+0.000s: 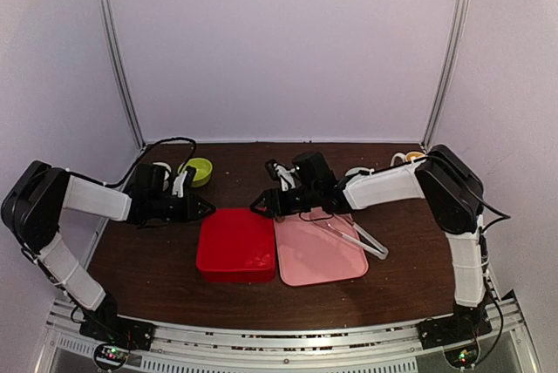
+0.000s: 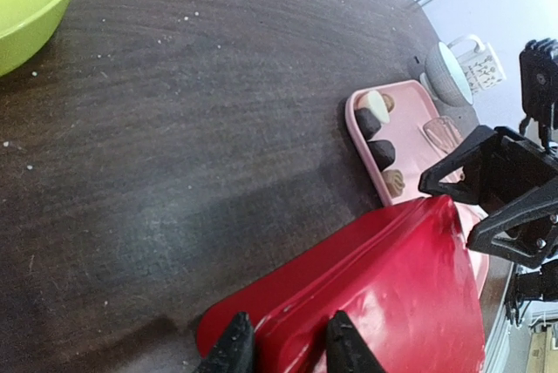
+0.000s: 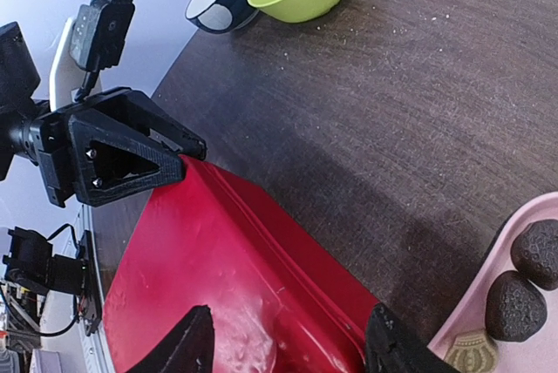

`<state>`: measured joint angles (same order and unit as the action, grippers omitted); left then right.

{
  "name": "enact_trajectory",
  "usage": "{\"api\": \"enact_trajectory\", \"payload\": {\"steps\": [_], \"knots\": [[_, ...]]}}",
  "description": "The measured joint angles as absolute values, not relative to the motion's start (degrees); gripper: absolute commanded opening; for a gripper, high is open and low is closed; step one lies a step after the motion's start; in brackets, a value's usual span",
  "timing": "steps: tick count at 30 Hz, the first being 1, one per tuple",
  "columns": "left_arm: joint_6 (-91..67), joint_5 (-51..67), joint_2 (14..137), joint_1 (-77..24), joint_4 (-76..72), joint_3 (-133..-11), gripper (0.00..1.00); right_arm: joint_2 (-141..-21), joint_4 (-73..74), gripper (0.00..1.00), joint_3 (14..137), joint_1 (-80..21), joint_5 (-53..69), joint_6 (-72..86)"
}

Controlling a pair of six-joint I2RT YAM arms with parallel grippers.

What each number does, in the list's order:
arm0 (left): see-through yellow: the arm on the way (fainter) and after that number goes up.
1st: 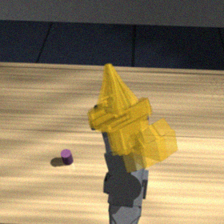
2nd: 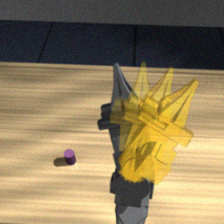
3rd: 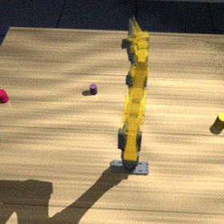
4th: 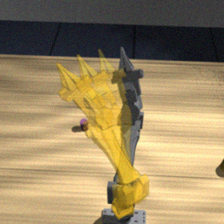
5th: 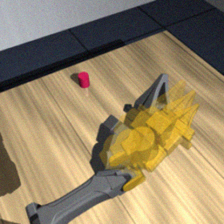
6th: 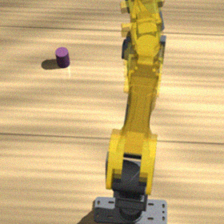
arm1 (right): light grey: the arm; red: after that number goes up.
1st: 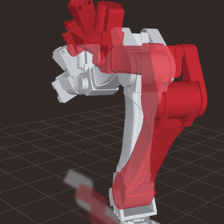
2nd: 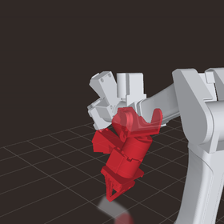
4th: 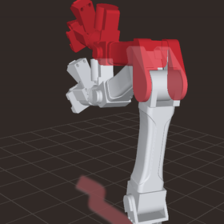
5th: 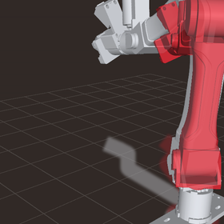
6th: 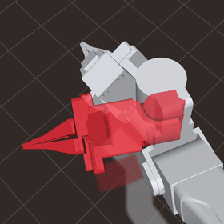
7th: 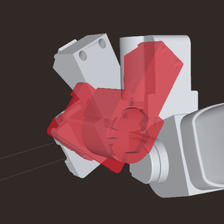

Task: Pack the chocolate
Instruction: Press the box lid onto the packing box.

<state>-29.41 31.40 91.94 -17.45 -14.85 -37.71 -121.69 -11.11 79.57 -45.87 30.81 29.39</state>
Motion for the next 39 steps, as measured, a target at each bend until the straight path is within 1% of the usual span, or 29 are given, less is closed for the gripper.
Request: {"api": "enact_trajectory", "payload": {"steps": [4, 7, 13, 18, 24, 30, 39], "knots": [[-29.02, 32.05, 93.36, -17.41, -15.14, -39.13, 0.21, -121.89, -11.18, 0.55, 79.57, -45.82, 31.64, 30.3], [-28.71, 32.29, 94.56, -17.17, -15.92, -40.1, 0.2, -122.06, -11.11, 0.52, 79.57, -45.8, 31.75, 30.48], [-28.08, 31.9, 96.9, -17.1, -17.04, -40.84, 0.19, -122.17, -11.88, 0.52, 78.15, -45.82, 32.42, 31.55], [-27.29, 32.75, 96.9, -17.08, -17.43, -40.6, 0.22, -120.49, -15.05, 0.53, 73.91, -45.95, 32.51, 32.18], [-26.87, 33.23, 95.04, -17.08, -18.7, -37.85, 0.22, -118.08, -14.52, 0.53, 69.71, -46.17, 32.56, 32.34], [-26.5, 33.3, 93.69, -17.08, -17.96, -36.62, 0.23, -114.56, -13.91, 0.56, 67.11, -47.11, 32.18, 32.18], [-26.24, 33.1, 93.14, -17.08, -17.43, -36.29, 0.23, -109.25, -7.77, 0.58, 66.96, -48.23, 26.79, 28.64]]}}
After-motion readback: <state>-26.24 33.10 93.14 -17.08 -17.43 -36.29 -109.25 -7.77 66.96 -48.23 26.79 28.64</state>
